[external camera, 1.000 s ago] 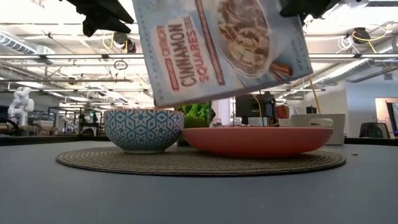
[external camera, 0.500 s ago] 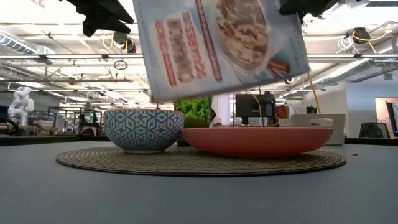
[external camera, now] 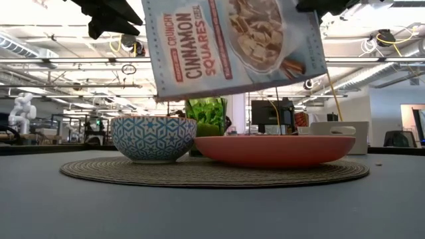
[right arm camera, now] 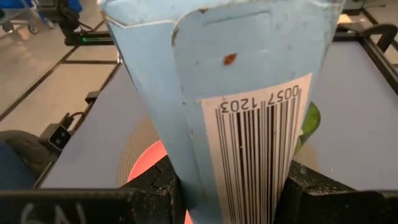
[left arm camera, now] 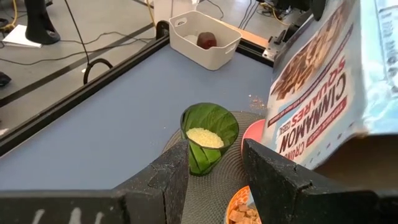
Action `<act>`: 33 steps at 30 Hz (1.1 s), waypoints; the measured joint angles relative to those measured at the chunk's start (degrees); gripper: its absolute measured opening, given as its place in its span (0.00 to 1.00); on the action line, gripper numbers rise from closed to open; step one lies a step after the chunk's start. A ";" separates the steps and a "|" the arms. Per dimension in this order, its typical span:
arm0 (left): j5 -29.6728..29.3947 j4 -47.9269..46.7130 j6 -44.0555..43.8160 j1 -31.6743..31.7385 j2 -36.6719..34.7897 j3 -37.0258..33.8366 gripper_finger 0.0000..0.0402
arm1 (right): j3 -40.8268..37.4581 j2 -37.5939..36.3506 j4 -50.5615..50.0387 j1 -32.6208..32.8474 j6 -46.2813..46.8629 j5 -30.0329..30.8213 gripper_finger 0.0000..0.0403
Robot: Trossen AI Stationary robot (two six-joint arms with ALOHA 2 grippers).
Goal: Arrange a breakfast setting
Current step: Pour the cereal from the blue cereal box into the orange bowl
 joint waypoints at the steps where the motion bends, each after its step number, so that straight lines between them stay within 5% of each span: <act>1: 0.00 0.00 -0.16 0.01 0.01 0.00 0.39 | 0.00 -0.03 -0.59 0.00 0.00 0.00 0.36; 33: 0.53 0.00 -0.28 0.01 0.01 0.00 0.39 | 0.04 0.11 -0.57 0.37 -0.03 -1.22 0.36</act>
